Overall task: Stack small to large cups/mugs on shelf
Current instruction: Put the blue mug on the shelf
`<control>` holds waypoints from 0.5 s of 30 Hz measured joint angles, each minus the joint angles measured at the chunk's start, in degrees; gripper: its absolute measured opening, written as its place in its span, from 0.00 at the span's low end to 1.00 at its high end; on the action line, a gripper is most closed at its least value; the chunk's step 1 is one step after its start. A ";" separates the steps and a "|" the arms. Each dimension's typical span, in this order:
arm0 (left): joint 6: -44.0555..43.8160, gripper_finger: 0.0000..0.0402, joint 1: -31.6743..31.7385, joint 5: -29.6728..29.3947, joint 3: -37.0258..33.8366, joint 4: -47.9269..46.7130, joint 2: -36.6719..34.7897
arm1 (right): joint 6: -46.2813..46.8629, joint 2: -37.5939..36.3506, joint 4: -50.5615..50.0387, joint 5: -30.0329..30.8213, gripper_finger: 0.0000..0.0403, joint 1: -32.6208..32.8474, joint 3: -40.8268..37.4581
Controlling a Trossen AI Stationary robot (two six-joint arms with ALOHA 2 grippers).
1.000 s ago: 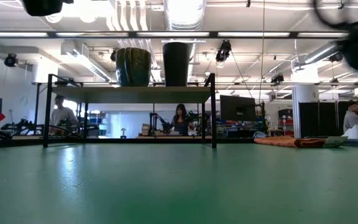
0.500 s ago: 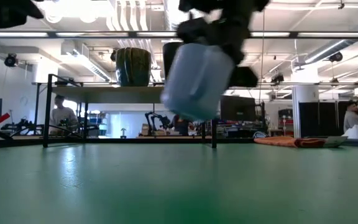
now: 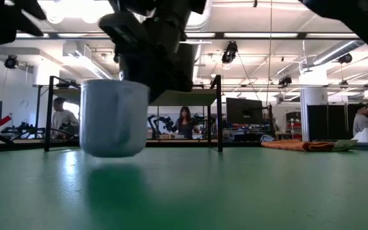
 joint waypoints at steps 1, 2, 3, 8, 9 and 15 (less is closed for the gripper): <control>-0.47 0.26 0.00 0.04 -0.67 -0.10 0.00 | -0.07 1.05 -0.56 0.00 0.23 0.00 2.06; -1.31 0.26 -0.20 0.11 -1.23 -0.04 0.02 | -0.18 2.01 -1.29 0.01 0.26 0.00 3.83; -2.33 0.26 -0.53 0.12 -1.79 0.11 0.02 | -0.18 2.86 -2.18 -0.02 0.29 0.00 5.37; -4.88 0.26 -1.84 1.47 -3.40 0.66 0.82 | -0.21 4.34 -2.78 0.20 0.41 0.07 9.55; -4.96 0.26 -1.88 1.96 -3.67 0.70 0.81 | -0.25 3.95 -2.65 0.24 0.42 0.05 9.58; -4.91 0.26 -1.73 3.29 -6.82 5.63 1.52 | -1.55 -1.38 -4.36 3.62 0.46 -0.17 9.58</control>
